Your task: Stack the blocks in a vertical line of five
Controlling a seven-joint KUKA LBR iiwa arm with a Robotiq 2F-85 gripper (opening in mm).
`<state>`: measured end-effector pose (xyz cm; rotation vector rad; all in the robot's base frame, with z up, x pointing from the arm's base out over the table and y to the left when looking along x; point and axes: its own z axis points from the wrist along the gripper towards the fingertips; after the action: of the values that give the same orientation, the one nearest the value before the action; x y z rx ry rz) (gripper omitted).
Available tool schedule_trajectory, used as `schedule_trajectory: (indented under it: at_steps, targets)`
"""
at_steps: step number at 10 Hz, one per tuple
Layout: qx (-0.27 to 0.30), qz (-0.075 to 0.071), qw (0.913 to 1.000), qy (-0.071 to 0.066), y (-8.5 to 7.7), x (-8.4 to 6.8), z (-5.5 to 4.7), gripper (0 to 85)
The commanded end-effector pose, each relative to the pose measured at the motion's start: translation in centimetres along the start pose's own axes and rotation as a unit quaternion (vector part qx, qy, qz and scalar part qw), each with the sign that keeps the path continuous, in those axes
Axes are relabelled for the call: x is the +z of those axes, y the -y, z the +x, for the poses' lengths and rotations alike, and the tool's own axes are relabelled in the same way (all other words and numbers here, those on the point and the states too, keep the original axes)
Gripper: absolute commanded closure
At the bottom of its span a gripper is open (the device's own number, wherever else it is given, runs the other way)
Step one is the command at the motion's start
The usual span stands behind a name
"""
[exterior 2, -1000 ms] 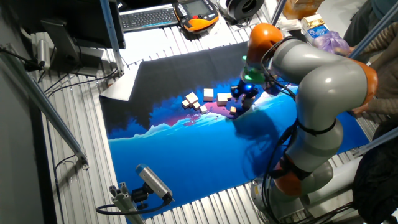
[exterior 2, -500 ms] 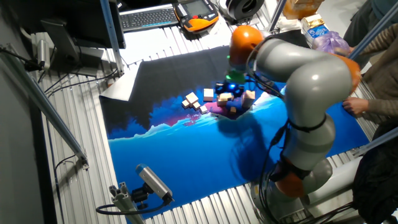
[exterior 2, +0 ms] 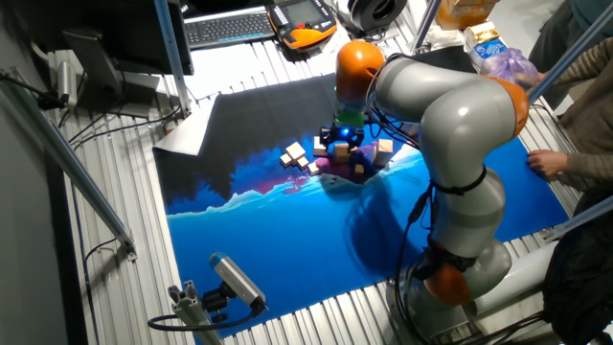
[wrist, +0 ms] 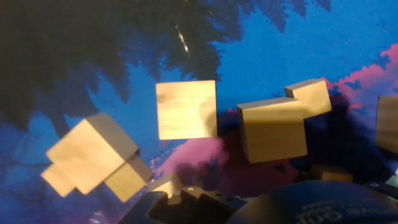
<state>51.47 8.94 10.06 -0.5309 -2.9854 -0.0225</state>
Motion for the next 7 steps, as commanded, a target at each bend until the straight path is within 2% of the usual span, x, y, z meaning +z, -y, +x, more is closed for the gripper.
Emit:
schedule_trajectory:
  at_steps: [1,2,5,7]
  targets:
    - [-0.002,0.000,1.0000,0.000,-0.1,0.1,0.0,17.0]
    - [-0.012,0.012,0.9999,0.004,0.0,0.4,-0.3,17.0]
    - [-0.028,0.007,0.9996,0.006,1.0,1.4,-1.2,17.0]
    - [-0.031,0.002,0.9995,0.009,1.1,2.0,-1.6,17.0]
